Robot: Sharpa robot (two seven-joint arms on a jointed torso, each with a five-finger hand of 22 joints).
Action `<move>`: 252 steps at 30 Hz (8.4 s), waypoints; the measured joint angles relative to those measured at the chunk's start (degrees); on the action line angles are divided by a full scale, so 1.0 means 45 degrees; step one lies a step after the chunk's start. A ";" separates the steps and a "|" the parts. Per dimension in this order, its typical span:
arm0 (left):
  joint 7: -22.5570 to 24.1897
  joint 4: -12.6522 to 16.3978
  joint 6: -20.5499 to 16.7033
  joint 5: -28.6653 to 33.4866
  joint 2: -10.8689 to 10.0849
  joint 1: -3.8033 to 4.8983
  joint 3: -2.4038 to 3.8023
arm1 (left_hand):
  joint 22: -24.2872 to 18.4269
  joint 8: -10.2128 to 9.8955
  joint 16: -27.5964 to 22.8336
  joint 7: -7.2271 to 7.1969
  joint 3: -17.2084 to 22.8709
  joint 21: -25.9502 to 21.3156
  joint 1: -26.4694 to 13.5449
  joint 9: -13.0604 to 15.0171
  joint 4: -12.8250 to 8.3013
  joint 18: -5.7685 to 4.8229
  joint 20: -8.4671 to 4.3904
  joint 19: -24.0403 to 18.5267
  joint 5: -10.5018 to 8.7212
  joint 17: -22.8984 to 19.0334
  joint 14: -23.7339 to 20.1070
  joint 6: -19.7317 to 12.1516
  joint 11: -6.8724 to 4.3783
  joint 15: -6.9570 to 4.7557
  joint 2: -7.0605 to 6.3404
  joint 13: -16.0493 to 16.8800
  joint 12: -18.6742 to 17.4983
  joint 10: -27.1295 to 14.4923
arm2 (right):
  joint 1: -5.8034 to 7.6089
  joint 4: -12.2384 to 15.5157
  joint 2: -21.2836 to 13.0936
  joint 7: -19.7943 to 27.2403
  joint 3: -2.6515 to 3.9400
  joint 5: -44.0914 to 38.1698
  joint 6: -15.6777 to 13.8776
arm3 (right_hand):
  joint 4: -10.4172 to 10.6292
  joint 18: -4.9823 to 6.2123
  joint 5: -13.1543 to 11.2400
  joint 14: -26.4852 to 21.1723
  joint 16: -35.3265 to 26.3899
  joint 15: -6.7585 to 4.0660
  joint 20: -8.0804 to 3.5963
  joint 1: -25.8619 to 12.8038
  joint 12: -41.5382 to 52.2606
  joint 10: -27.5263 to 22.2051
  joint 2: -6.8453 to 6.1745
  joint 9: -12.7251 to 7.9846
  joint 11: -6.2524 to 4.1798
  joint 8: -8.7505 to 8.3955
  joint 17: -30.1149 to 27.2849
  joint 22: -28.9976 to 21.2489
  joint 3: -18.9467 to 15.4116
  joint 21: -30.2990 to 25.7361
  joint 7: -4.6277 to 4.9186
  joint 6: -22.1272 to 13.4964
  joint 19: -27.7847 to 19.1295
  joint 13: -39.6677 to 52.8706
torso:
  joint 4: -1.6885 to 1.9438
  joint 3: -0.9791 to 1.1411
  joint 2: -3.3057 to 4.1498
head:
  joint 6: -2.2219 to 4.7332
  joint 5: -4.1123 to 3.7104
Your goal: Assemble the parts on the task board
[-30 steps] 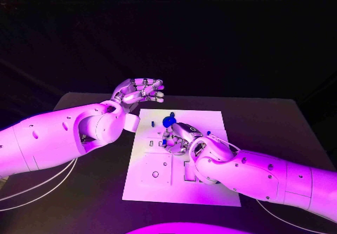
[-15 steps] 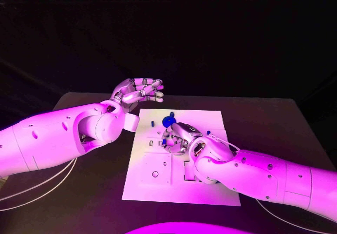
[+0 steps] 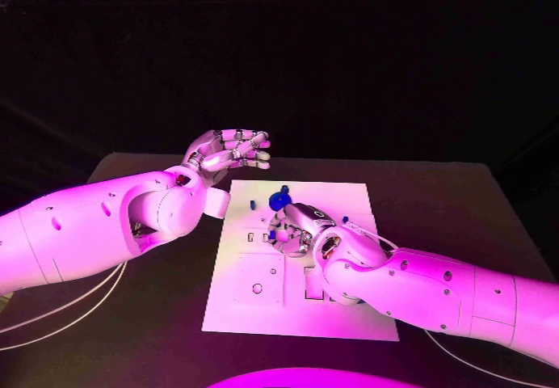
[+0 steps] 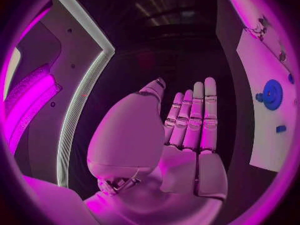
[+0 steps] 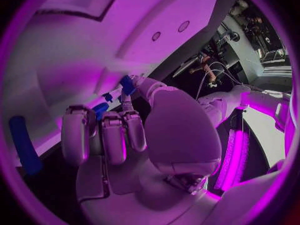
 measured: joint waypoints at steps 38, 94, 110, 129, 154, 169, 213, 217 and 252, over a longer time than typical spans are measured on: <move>-0.0022 -0.0065 0.0012 0.0000 0.0003 -0.0002 -0.0004 | 0.0012 -0.0048 -0.0085 -0.0022 0.0000 0.0000 0.0000 0.0015 0.0000 0.0001 0.0044 -0.0045 0.0000 0.0036 0.0000 -0.0074 0.0000 0.0000 0.0000 0.0000 0.0000 0.0000 | -0.0025 0.0043 -0.0051 -0.0016 -0.0005 -0.0033 -0.0039 | -0.0034 0.0000 -0.0117 0.0001 0.0000 0.0091 0.0047 -0.0181 -0.0219 -0.0187 -0.0390 -0.0119 0.0177 -0.0113 0.0008 -0.0006 -0.0247 -0.0171 0.0098 -0.0278 -0.0047 -0.0001 | -0.0001 0.0001 -0.0001 | -0.0026 -0.0026; -1.0821 -0.1990 0.6536 -1.2335 0.1966 0.1029 -0.0445 | 0.9667 0.5824 1.4942 -0.1442 -0.2339 0.9419 -0.3840 0.4267 0.0195 -0.0792 -0.1729 0.4738 -0.0191 1.0122 0.6148 0.0212 -0.1979 -0.1915 0.1156 0.8175 1.1788 0.1255 | 0.2434 0.2400 -0.6292 0.4618 0.0265 0.8571 -0.0174 | 0.1809 0.0205 0.1464 0.0030 -0.0397 0.0468 0.0340 0.2008 -0.1056 -0.1311 0.0976 -0.1149 0.0465 -0.0885 0.0000 -0.0003 -0.5282 -0.2636 0.0428 -0.1134 -0.0982 0.0007 | -0.0256 0.0082 -0.0594 | -0.0160 0.0275; -1.1604 -0.2768 0.7620 -1.2992 0.2895 0.1122 -0.0885 | 0.9625 0.5871 1.4942 -0.1389 -0.2514 0.9419 -0.4004 0.4428 0.0193 -0.0790 -0.1729 0.4737 -0.0313 1.0120 0.6146 0.0064 -0.1957 -0.1914 0.1224 0.8058 1.1795 0.1133 | 0.2456 0.2234 -0.6271 0.4614 0.0264 0.8998 -0.0077 | 0.1775 0.0204 0.1463 0.0027 -0.0444 0.0471 0.0341 0.2008 -0.1056 -0.1398 0.0975 -0.1166 0.0464 -0.0885 -0.0001 -0.0006 -0.5248 -0.2765 0.0429 -0.1205 -0.0981 0.0005 | -0.0234 0.0050 -0.0579 | -0.0265 0.0249; -1.1806 -0.3225 0.8123 -1.3035 0.3366 0.1126 -0.1113 | 0.9626 0.5871 1.4941 -0.1409 -0.2548 0.9418 -0.4004 0.4470 0.0157 -0.0789 -0.1729 0.4736 -0.0312 1.0118 0.6145 -0.0006 -0.1957 -0.1914 0.1224 0.8030 1.1748 0.1045 | 0.2457 0.2108 -0.6092 0.4585 0.0263 0.9004 0.0030 | 0.1775 0.0253 0.1491 0.0026 -0.0482 0.0473 0.0340 0.2009 -0.1104 -0.1398 0.0975 -0.1187 0.0464 -0.0885 -0.0002 -0.0010 -0.5248 -0.2812 0.0428 -0.1253 -0.0981 0.0003 | -0.0228 0.0043 -0.0576 | -0.0322 0.0206; -1.1846 -0.3562 0.8291 -1.2814 0.3642 0.1118 -0.1179 | 0.9754 0.5975 1.4992 -0.1389 -0.2546 0.9467 -0.3384 0.4780 0.0156 -0.0787 -0.1729 0.4735 -0.0311 1.0116 0.6144 -0.0115 -0.1956 -0.1914 0.1604 0.8211 1.1810 0.0952 | 0.2455 0.2107 -0.5990 0.4567 0.0262 0.8987 0.0154 | 0.1774 0.0399 0.1515 0.0025 -0.0495 0.0474 0.0340 0.2009 -0.1104 -0.1397 0.0975 -0.1204 0.0465 -0.0885 0.0006 -0.0012 -0.5107 -0.2859 0.0428 -0.1293 -0.0980 0.0001 | -0.0226 0.0054 -0.0576 | -0.0369 0.0128; -1.1851 -0.3650 0.8501 -1.2689 0.3697 0.1115 -0.1234 | 0.9889 0.5981 1.5042 -0.1389 -0.2490 0.9520 -0.3095 0.4856 0.0107 -0.0784 -0.1755 0.4761 -0.0310 1.0115 0.6144 -0.0115 -0.1955 -0.1913 0.1642 0.8331 1.1871 0.0953 | 0.2450 0.2086 -0.5967 0.4545 0.0261 0.8983 0.0265 | 0.1738 0.0398 0.1514 0.0025 -0.0495 0.0474 0.0341 0.2061 -0.1104 -0.1397 0.0922 -0.1203 0.0465 -0.0835 0.0004 -0.0012 -0.5071 -0.2859 0.0428 -0.1293 -0.0980 0.0000 | -0.0226 0.0050 -0.0576 | -0.0413 0.0107; -1.1778 -0.2159 0.5868 -1.1470 0.2149 0.0952 -0.1232 | 1.2240 0.7031 1.6199 -0.2053 0.6661 1.0505 -0.3829 0.7284 0.0055 -0.1195 -0.2387 0.6396 0.0689 1.0114 0.6184 0.0645 -0.2750 -0.2607 -0.1741 0.9689 1.2685 0.3396 | 0.2392 0.1898 -0.5945 0.4459 0.0250 0.8970 0.0618 | 0.1790 0.0397 0.1563 0.0025 -0.0543 0.0474 0.0340 0.2061 -0.1104 -0.1444 0.0923 -0.1214 0.0512 -0.0788 -0.0001 -0.0066 -0.5022 -0.3008 0.0428 -0.1292 -0.1072 -0.0001 | -0.0204 0.0072 -0.0569 | -0.0604 0.0349; -1.1763 -0.2004 0.5243 -1.2043 0.2122 0.0771 -0.1251 | 1.2599 0.7031 1.6248 -0.2072 0.6660 1.0673 -0.4113 0.7380 0.0054 -0.1193 -0.2443 0.6684 0.1374 1.0113 0.6168 0.0756 -0.2819 -0.2623 -0.1876 0.9930 1.2869 0.3697 | 0.2388 0.1898 -0.5952 0.4460 0.0250 0.8962 0.0619 | 0.1810 0.0396 0.1563 0.0025 -0.0543 0.0475 0.0340 0.2061 -0.1104 -0.1443 0.0922 -0.1213 0.0512 -0.0788 -0.0001 -0.0066 -0.5001 -0.3008 0.0428 -0.1292 -0.1072 -0.0001 | -0.0206 0.0073 -0.0573 | -0.0627 0.0381; -1.1786 -0.1641 0.4323 -1.4158 0.2243 0.0295 -0.1352 | 1.2834 0.7011 1.6296 -0.2190 0.6690 1.0807 -0.4396 0.7419 -0.0126 -0.1388 -0.2501 0.6963 0.2065 1.0113 0.6166 0.1016 -0.2886 -0.2712 -0.2046 1.0154 1.2979 0.3939 | 0.2316 0.1877 -0.6003 0.4481 0.0244 0.8847 0.0625 | 0.1811 0.0397 0.1563 0.0025 -0.0543 0.0475 0.0340 0.2061 -0.1104 -0.1443 0.0923 -0.1227 0.0511 -0.0787 0.0007 -0.0064 -0.5002 -0.3007 0.0428 -0.1292 -0.1071 -0.0002 | -0.0232 0.0050 -0.0574 | -0.0743 0.0397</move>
